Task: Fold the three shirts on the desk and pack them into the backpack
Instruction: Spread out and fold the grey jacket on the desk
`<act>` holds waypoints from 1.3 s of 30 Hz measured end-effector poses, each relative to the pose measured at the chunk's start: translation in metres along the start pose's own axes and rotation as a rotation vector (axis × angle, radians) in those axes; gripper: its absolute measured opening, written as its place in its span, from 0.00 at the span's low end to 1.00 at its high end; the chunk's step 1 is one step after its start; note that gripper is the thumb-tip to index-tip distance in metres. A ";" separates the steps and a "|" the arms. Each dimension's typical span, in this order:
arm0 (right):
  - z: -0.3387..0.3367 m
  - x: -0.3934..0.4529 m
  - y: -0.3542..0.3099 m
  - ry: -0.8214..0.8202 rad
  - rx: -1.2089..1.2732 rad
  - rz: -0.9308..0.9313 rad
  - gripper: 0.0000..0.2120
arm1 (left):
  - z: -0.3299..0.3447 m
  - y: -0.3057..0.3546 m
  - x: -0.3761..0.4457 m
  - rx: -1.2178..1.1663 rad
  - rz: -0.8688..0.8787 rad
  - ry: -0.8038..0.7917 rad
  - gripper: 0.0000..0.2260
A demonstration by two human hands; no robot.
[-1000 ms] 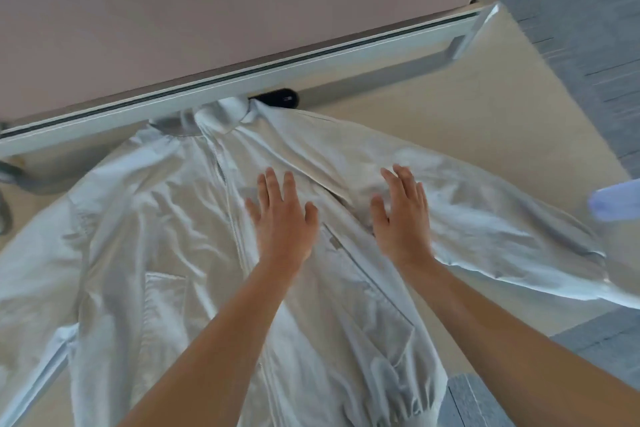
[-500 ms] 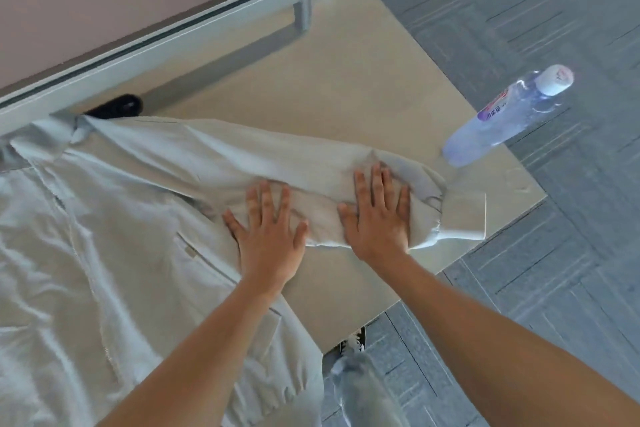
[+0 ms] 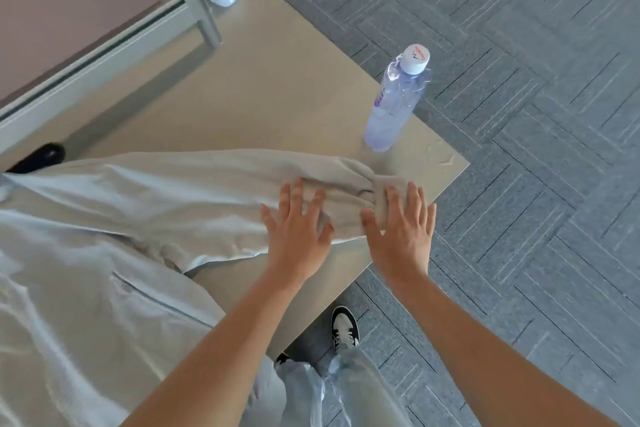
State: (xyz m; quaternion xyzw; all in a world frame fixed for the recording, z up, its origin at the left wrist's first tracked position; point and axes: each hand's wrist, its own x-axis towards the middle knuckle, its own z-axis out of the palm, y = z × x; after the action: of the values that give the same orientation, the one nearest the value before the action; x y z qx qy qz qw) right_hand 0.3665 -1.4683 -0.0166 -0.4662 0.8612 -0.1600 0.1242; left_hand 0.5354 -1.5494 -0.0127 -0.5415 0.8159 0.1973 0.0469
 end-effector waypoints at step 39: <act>-0.043 -0.015 -0.018 -0.067 0.562 0.014 0.22 | -0.006 -0.024 -0.023 0.029 -0.058 0.076 0.31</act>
State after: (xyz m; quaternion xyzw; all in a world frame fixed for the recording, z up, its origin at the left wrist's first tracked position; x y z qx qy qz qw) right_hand 0.3730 -1.4586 0.0307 -0.4128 0.7816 -0.3761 0.2780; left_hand 0.5675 -1.5399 -0.0072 -0.5713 0.8038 0.1634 0.0294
